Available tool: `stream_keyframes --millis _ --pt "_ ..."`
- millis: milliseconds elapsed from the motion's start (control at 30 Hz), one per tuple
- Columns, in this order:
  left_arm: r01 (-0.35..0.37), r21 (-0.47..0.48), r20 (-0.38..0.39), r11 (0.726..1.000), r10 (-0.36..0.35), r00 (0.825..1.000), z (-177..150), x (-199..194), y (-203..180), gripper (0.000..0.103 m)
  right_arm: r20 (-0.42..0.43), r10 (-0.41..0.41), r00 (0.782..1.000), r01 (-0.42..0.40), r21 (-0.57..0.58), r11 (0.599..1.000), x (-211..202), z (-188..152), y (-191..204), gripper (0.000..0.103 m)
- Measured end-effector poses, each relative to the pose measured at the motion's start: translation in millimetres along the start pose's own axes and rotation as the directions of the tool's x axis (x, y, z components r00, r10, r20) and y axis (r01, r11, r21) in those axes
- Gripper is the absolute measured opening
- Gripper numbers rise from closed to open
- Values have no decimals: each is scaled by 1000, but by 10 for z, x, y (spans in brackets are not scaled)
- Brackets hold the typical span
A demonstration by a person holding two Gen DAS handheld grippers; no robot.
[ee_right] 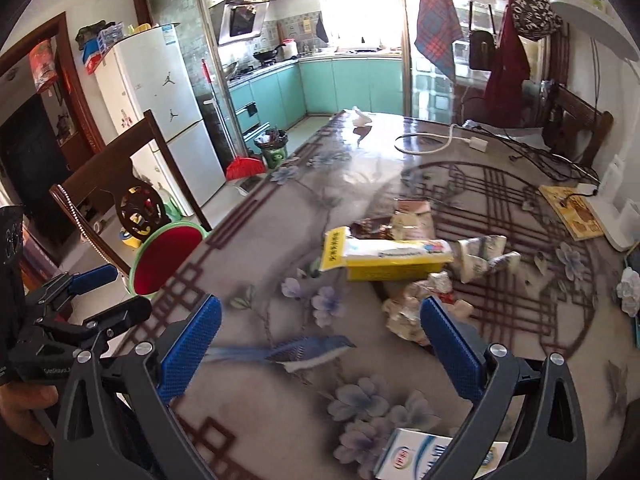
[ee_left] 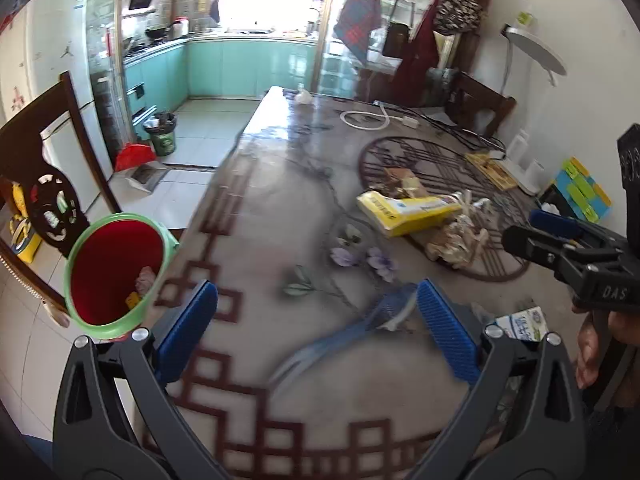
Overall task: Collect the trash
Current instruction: 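Move both tools back over the trash on the table, then grasp the white milk carton with the left tool and lift it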
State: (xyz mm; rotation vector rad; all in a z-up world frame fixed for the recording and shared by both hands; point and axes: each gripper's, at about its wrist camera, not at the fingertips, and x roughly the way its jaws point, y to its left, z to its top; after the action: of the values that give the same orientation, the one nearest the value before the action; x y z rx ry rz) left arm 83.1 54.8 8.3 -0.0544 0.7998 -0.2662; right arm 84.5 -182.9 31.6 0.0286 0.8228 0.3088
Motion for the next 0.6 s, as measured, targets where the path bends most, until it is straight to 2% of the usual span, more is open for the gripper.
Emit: stream_keyframes --millis 200,367,467,600 --pt "116 109 -47 987 -111 993 -97 207 -650 98 -5 -70 998 70 51 996 -216 -176 -572 97" --pt "193 191 -100 962 -176 979 -201 341 -1049 98 -5 -80 997 80 76 994 -314 -280 -851 96" --pt "253 261 -146 932 -221 964 -280 427 -1274 98 3 -76 997 75 112 991 -333 -341 -1016 96" --pt "333 386 -223 860 -263 939 -408 544 -1608 98 -30 -44 999 48 157 986 -327 -394 -1201 96"
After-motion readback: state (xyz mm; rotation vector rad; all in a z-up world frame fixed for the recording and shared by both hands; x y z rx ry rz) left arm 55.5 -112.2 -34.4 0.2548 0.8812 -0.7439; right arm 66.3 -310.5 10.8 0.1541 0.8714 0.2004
